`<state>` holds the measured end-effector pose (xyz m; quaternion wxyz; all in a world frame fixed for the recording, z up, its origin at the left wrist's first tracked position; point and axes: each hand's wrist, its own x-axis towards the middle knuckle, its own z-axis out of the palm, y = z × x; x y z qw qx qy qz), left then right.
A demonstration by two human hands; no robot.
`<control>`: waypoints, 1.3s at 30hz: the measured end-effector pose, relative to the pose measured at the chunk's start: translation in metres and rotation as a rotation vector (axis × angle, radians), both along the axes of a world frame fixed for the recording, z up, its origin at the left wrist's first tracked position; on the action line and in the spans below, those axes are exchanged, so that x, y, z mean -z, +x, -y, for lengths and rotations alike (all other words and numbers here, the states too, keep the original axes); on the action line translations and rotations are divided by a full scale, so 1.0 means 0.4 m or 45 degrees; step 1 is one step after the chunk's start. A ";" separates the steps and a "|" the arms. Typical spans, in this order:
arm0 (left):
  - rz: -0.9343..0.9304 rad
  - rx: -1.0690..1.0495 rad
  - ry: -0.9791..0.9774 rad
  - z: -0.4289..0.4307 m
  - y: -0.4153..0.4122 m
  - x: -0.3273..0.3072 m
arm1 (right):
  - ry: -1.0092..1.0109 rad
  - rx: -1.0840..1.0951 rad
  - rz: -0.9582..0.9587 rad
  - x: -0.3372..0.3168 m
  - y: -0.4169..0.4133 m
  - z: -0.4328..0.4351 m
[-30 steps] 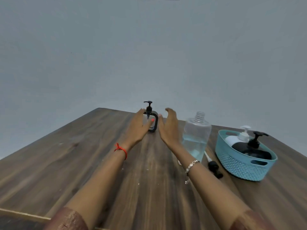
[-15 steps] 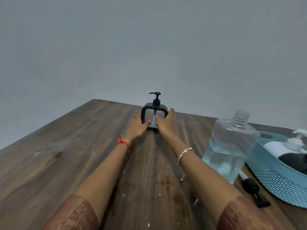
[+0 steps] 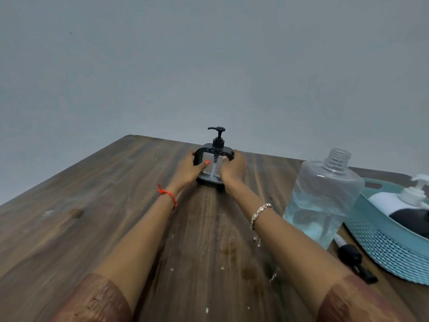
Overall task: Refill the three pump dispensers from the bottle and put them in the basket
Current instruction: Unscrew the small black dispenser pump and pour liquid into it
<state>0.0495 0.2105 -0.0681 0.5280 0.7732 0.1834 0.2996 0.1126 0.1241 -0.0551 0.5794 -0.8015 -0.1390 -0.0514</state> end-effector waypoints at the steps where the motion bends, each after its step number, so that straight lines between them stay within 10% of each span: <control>1: -0.001 0.005 -0.023 0.006 -0.016 -0.007 | -0.012 0.015 0.009 -0.003 -0.020 0.013; 12: 0.085 0.166 -0.181 0.127 -0.235 -0.100 | -0.326 -0.132 0.668 -0.041 -0.263 0.268; 39: -0.021 0.515 -0.136 0.313 -0.435 -0.084 | -0.057 -0.730 0.394 -0.136 -0.365 0.464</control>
